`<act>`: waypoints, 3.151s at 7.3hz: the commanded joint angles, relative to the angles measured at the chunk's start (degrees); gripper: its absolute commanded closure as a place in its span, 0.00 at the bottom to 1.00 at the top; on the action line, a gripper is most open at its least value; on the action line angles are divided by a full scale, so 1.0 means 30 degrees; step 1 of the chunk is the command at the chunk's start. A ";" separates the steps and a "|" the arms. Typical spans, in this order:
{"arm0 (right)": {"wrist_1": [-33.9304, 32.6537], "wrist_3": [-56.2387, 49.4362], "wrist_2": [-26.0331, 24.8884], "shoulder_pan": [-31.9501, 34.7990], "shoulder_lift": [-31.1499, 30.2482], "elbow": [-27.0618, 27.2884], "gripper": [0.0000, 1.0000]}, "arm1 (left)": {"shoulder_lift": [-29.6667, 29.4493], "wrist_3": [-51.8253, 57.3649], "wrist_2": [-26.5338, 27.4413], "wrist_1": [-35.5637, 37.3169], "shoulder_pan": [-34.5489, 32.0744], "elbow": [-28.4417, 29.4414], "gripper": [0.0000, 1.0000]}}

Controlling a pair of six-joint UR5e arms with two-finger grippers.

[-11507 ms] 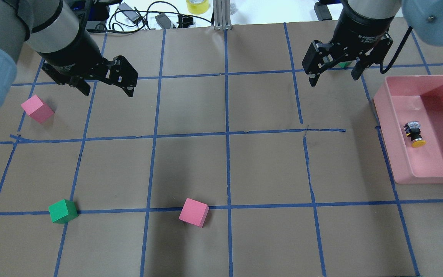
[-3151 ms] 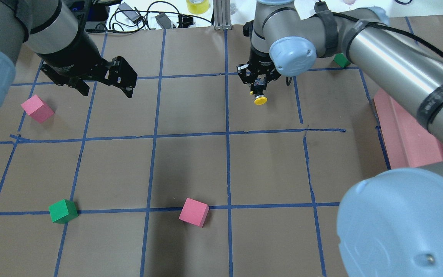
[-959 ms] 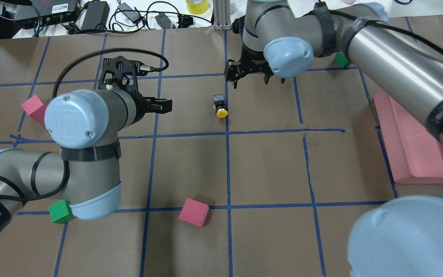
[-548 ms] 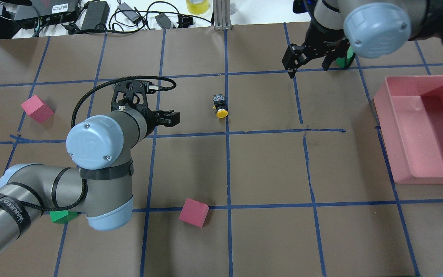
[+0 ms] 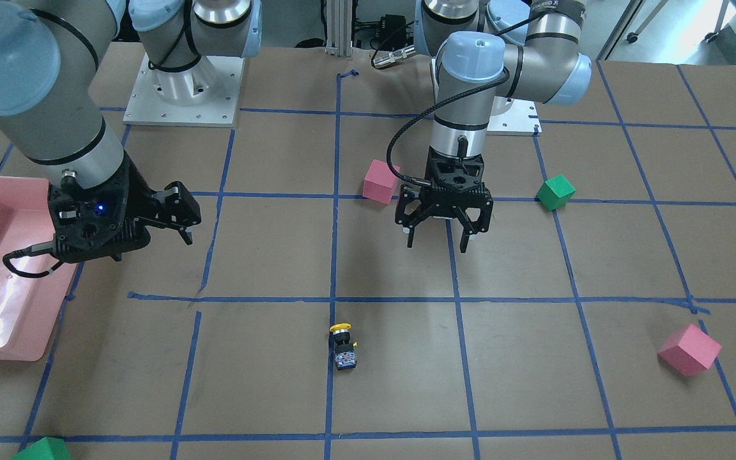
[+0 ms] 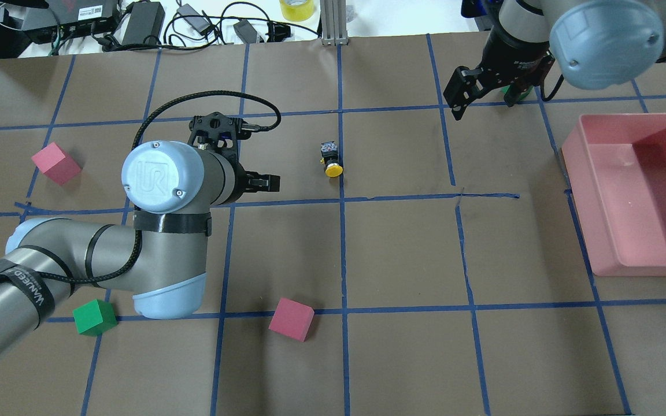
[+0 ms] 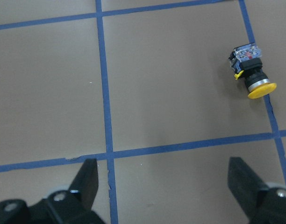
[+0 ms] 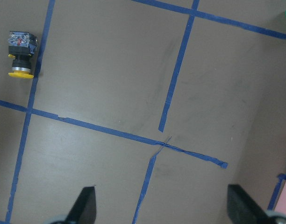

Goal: Align button upright
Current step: 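Move the left gripper over the lying button while the right arm withdraws, then lower the left gripper and grasp the button by its black body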

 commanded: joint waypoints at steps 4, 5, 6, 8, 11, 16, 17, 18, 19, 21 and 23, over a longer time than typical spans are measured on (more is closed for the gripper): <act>-0.0022 -0.0231 0.0170 -0.0008 -0.0081 0.0073 0.00 | -0.3502 -0.3736 0.0199 0.5622 -0.2220 -0.0015 0.14; 0.0007 -0.0202 0.0170 -0.0008 -0.0081 0.0044 0.00 | -0.4322 -0.3943 0.0226 0.6477 -0.2337 0.0014 0.15; 0.0065 -0.0144 0.0141 0.0050 -0.0342 -0.0015 0.00 | -0.5287 -0.4264 0.0603 0.7994 -0.2947 0.0043 0.10; 0.0939 -0.0260 -0.0092 0.0022 -0.0899 0.0073 0.00 | -0.7367 -0.4995 0.1891 1.0698 -0.4090 0.0449 0.00; 0.2263 0.0002 -0.0532 -0.0154 -0.1224 -0.0016 0.00 | -1.0678 -0.5380 0.3475 1.1287 -0.5149 0.3729 0.00; 0.2409 0.1937 -0.0269 -0.0096 -0.2276 0.0101 0.00 | -1.2270 -0.5087 0.4966 1.2521 -0.5180 0.4818 0.10; 0.2467 0.1937 -0.0443 -0.0096 -0.2365 0.0131 0.00 | -1.2299 -0.5262 0.5059 1.2521 -0.5180 0.4819 0.10; 0.2526 0.1937 -0.0300 0.0020 -0.2482 0.0131 0.00 | -1.2299 -0.5380 0.5060 1.2550 -0.5180 0.4964 0.11; 0.2526 0.1937 -0.0240 0.0050 -0.2483 0.0131 0.00 | -1.2357 -0.5381 0.5060 1.2550 -0.5180 0.5052 0.15; 0.2526 0.2488 -0.0298 0.0051 -0.2483 0.0102 0.00 | -1.2445 -0.5352 0.5031 1.2550 -0.5180 0.5024 0.37; 0.2526 0.3167 -0.0211 0.0080 -0.2483 0.0102 0.00 | -1.2417 -0.5352 0.5031 1.2521 -0.5180 0.4994 0.64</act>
